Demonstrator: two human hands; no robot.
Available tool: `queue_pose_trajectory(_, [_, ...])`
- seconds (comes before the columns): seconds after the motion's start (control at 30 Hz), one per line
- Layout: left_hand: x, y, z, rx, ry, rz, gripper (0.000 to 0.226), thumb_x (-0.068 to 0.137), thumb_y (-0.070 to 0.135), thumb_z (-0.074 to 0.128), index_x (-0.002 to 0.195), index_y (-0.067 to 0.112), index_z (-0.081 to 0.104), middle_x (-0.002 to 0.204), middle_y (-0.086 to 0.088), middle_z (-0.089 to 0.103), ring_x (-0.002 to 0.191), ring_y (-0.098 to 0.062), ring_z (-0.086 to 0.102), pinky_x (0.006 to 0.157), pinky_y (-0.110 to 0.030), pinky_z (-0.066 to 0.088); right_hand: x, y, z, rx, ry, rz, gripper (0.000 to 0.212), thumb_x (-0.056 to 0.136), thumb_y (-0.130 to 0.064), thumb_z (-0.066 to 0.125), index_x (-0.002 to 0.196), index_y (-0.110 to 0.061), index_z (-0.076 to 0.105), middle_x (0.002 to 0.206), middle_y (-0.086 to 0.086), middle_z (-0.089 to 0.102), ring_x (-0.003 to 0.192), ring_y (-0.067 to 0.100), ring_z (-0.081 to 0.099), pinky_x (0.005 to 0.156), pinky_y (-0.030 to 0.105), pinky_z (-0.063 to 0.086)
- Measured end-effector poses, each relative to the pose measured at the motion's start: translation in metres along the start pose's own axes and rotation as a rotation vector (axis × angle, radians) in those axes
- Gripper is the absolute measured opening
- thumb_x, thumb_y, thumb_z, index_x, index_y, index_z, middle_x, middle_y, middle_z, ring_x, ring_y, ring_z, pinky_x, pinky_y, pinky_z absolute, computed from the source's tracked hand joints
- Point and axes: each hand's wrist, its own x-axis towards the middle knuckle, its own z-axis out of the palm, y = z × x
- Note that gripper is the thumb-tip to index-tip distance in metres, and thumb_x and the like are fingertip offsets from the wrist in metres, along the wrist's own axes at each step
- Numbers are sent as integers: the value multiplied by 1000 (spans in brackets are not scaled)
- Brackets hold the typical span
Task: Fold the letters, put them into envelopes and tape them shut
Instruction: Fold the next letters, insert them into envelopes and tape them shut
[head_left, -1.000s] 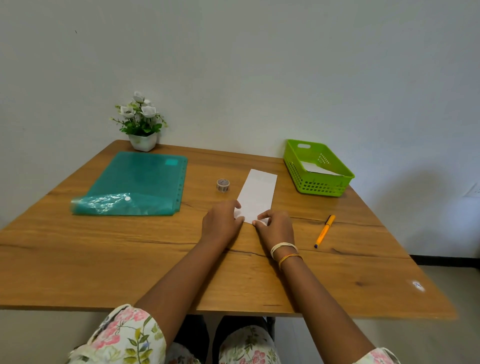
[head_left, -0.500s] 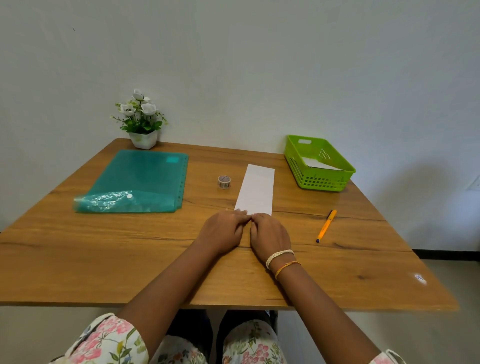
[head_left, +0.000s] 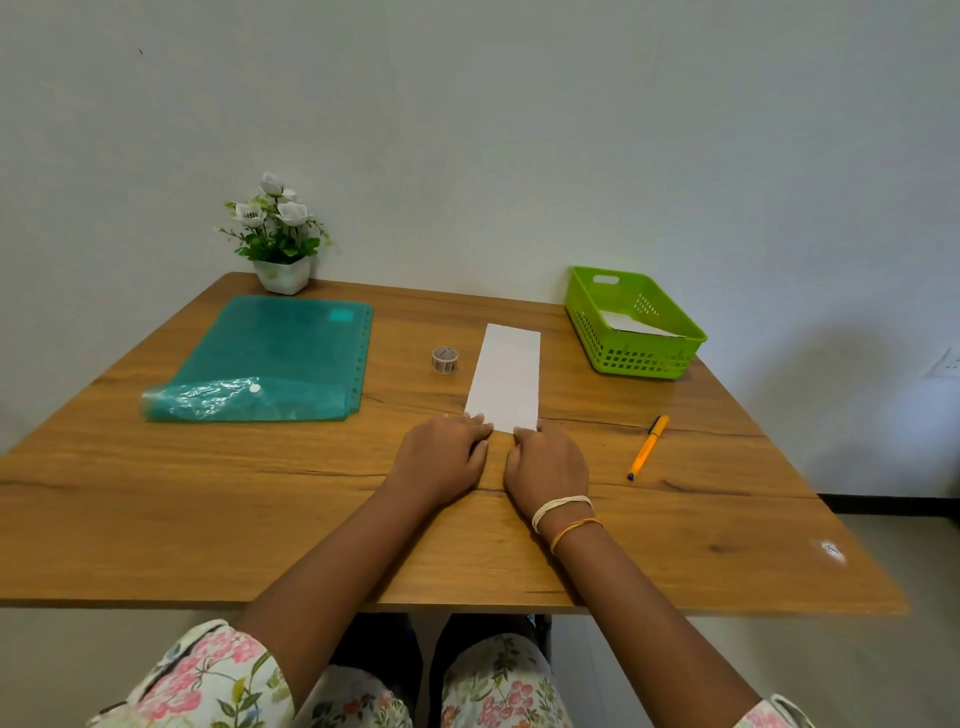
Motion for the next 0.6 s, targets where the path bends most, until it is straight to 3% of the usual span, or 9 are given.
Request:
queue_pose_trajectory(0.17, [4, 2, 4, 15, 15, 25, 37, 95, 36, 49, 129, 25, 60, 133, 3, 60, 119, -15, 57, 96, -32, 47, 8, -1, -4, 349, -56, 190, 36, 84, -13, 54, 118, -12, 66, 120, 7, 65, 112, 23, 59, 92, 29, 47])
queue_pose_trajectory(0.27, [9, 9, 6, 24, 47, 47, 34, 95, 35, 52, 125, 22, 62, 120, -2, 67, 104, -17, 61, 84, -30, 50, 17, -1, -11, 632, -72, 370, 38, 82, -9, 58, 118, -10, 66, 120, 10, 66, 112, 23, 60, 95, 28, 45])
queue_pose_trajectory(0.37, [13, 17, 7, 94, 65, 19, 38, 94, 41, 54, 126, 22, 60, 111, -4, 66, 95, -18, 59, 75, -29, 48, 29, 3, -20, 995, -77, 667, 35, 81, 0, 57, 113, -5, 68, 111, 13, 67, 101, 25, 62, 92, 33, 50])
queue_pose_trajectory(0.47, [19, 23, 9, 174, 87, -50, 37, 92, 45, 55, 118, 21, 63, 107, -6, 61, 94, -21, 55, 71, -30, 42, 36, 3, -30, 1451, -174, 915, 24, 83, 10, 47, 99, 4, 64, 94, 17, 60, 77, 22, 61, 72, 33, 53])
queue_pose_trajectory(0.6, [24, 26, 11, 117, 128, -106, 25, 96, 31, 51, 107, 17, 69, 107, -6, 65, 92, -22, 59, 69, -30, 45, 31, 1, -35, 1684, -326, 945, 39, 87, 11, 37, 122, 3, 53, 100, 15, 60, 85, 21, 63, 84, 30, 50])
